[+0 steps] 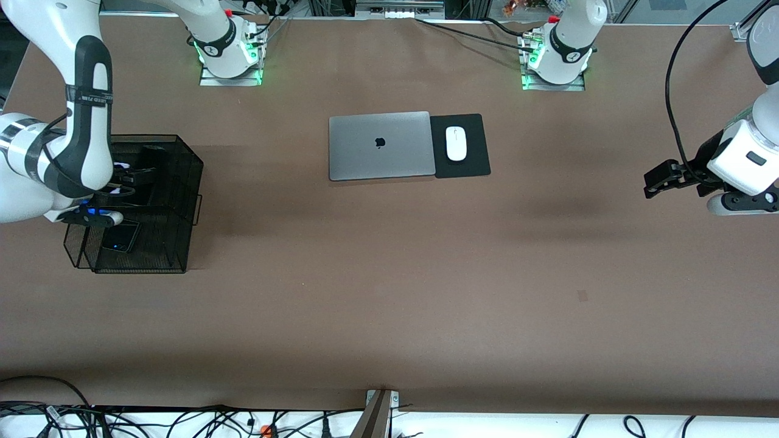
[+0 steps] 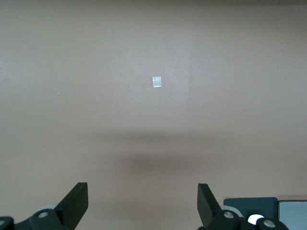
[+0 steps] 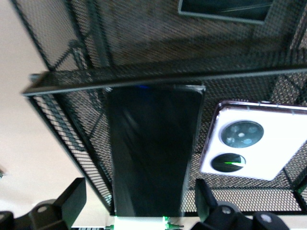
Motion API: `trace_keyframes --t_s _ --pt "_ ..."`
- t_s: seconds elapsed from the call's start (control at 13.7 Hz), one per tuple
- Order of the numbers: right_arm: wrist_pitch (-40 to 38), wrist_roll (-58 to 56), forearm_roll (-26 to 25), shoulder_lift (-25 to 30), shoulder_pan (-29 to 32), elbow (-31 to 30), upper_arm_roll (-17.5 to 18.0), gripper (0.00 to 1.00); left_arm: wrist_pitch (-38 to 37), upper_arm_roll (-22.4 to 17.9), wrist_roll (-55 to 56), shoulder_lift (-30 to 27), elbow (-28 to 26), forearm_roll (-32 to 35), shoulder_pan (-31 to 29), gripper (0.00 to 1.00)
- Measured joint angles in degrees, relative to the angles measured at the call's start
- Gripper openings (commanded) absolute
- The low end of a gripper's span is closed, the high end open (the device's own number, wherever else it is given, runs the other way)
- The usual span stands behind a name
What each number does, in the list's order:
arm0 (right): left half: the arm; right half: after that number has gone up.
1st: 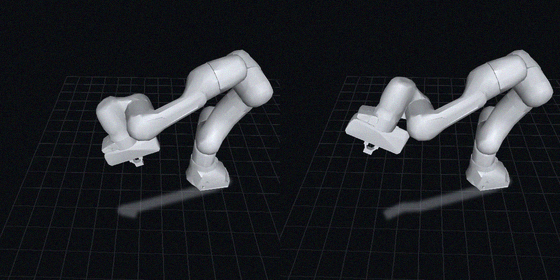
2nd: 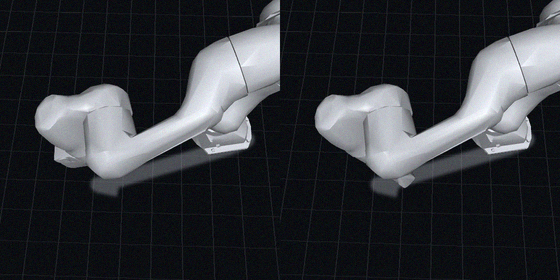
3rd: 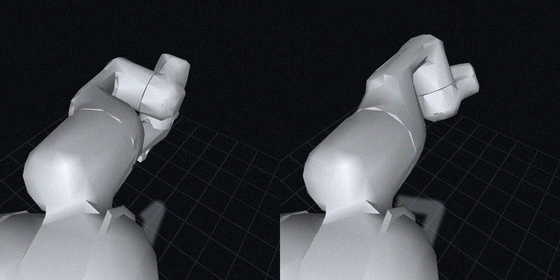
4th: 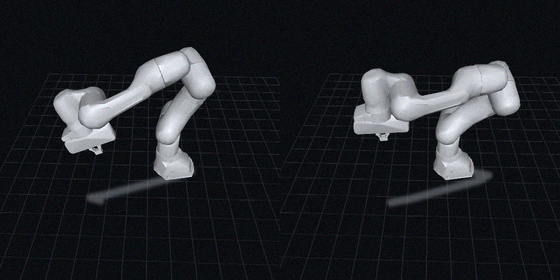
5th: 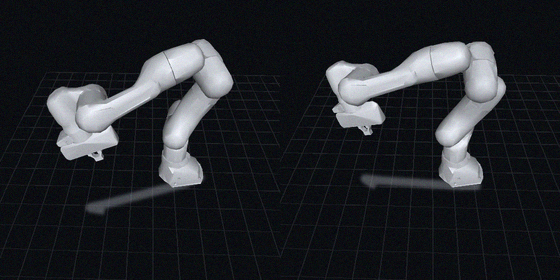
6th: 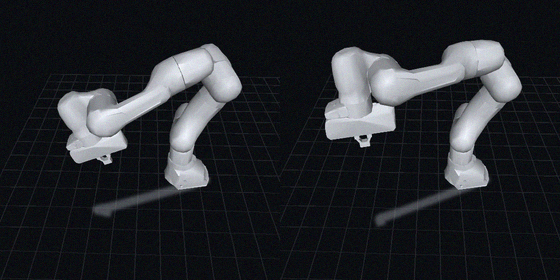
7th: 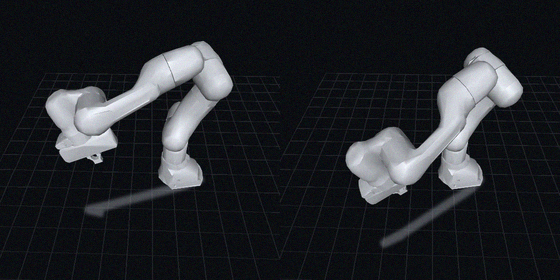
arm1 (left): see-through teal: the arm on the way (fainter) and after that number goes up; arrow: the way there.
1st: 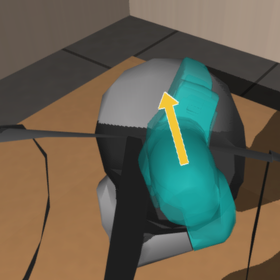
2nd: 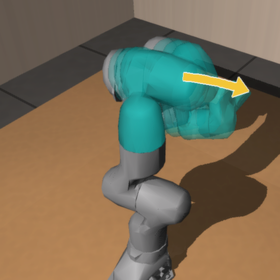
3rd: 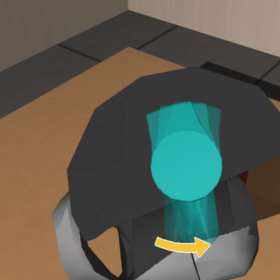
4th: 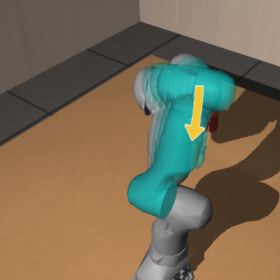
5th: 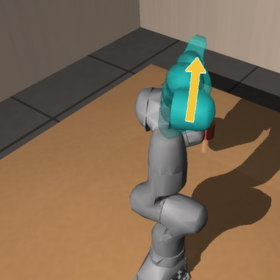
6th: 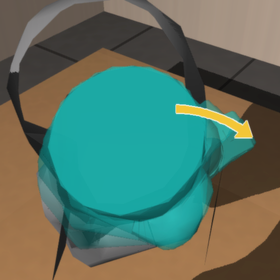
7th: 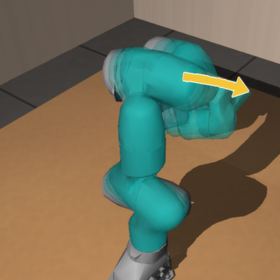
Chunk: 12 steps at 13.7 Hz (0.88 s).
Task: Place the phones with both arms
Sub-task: 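Carry the tall black phone into the organizer's lower tier with the right gripper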
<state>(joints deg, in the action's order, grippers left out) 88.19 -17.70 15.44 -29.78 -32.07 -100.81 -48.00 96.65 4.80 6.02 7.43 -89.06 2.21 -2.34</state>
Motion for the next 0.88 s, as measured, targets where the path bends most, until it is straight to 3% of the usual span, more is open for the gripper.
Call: trace_keyframes --t_s 0.22,0.66,0.88 --pt "-0.92 -0.01 -0.03 0.20 -0.50 4.35 -0.04 1.00 0.00 0.00 0.00 0.00 -0.01 0.00 0.00 1.00" --pt "-6.38 0.00 -3.19 1.37 -3.09 22.55 -0.12 1.00 0.00 0.00 0.00 0.00 -0.02 0.00 0.00 1.00" --pt "-6.63 0.71 -5.06 1.44 -5.76 23.70 0.18 1.00 0.08 0.00 0.00 0.00 -0.02 0.00 0.00 1.00"
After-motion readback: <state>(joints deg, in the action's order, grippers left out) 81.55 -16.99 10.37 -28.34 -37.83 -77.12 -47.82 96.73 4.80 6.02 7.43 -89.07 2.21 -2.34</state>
